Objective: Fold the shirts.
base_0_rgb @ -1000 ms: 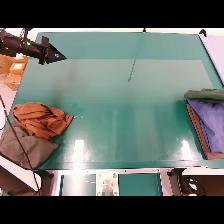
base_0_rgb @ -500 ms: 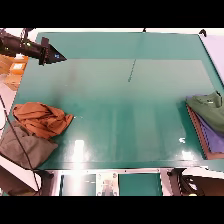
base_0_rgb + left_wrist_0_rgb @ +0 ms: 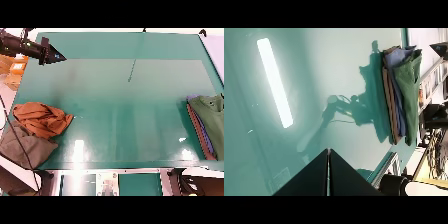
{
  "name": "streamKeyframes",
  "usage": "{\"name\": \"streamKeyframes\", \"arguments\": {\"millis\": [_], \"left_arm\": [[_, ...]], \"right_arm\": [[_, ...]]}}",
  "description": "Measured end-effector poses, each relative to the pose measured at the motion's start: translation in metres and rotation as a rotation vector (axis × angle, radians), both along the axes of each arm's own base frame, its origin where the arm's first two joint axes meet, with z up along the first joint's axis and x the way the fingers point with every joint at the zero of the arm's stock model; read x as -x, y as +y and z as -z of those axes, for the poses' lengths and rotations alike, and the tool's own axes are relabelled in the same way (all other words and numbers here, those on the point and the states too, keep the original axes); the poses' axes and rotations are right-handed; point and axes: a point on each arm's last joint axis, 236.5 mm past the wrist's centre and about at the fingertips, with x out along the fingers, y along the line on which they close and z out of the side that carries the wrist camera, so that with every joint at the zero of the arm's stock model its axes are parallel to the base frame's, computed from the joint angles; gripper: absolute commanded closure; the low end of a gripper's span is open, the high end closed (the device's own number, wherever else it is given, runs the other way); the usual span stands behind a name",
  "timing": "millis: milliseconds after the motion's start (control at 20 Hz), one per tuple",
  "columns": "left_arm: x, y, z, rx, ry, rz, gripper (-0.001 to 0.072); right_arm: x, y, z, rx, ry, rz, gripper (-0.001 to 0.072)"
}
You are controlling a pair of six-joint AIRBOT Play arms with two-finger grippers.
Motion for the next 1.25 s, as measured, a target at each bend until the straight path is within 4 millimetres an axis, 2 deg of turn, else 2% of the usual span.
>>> {"name": "streamKeyframes", "arguments": {"millis": [100,150,250,350,450,550,600,700,800,900,1000,1150,1250], "left_arm": [[0.0,0.001,-0.001,-0.006,0.0,-0.003,0.0683],[0.002,0.001,-0.002,-0.019,-0.004,-0.004,0.0683],[0.007,0.001,0.0,-0.096,-0.009,-0.006,0.0683],[0.018,0.003,0.007,-0.199,0.004,-0.013,0.0683],[0.035,-0.004,0.013,-0.28,0.016,-0.009,0.0683],[0.058,-0.015,0.024,-0.351,0.035,0.002,0.0682],[0.072,-0.021,0.031,-0.377,0.042,0.008,0.0683],[0.104,-0.035,0.044,-0.411,0.058,0.022,0.0683],[0.134,-0.045,0.057,-0.433,0.064,0.023,0.0682],[0.153,-0.047,0.07,-0.454,0.064,0.006,0.0681],[0.164,-0.046,0.077,-0.47,0.061,-0.003,0.0681],[0.17,-0.044,0.084,-0.486,0.055,-0.015,0.068],[0.17,-0.043,0.086,-0.492,0.047,-0.023,0.0681]], "right_arm": [[-0.055,-0.004,-0.024,0.061,-0.173,-0.062,0.0601],[-0.086,-0.001,-0.037,0.09,-0.264,-0.12,0.0668],[-0.147,0.02,-0.062,0.145,-0.435,-0.272,0.0693],[-0.195,0.061,-0.079,0.17,-0.562,-0.449,0.0694],[-0.223,0.116,-0.079,0.154,-0.636,-0.623,0.0694],[-0.229,0.175,-0.064,0.118,-0.674,-0.768,0.0694],[-0.225,0.203,-0.054,0.095,-0.684,-0.833,0.0694],[-0.21,0.251,-0.033,0.057,-0.696,-0.941,0.0693],[-0.195,0.288,-0.016,0.03,-0.712,-1.028,0.0692],[-0.182,0.316,-0.004,0.006,-0.722,-1.101,0.0692],[-0.17,0.339,0.003,-0.025,-0.72,-1.166,0.0692],[-0.157,0.363,0.009,-0.056,-0.718,-1.24,0.0692],[-0.152,0.371,0.01,-0.068,-0.717,-1.266,0.0692]]}}
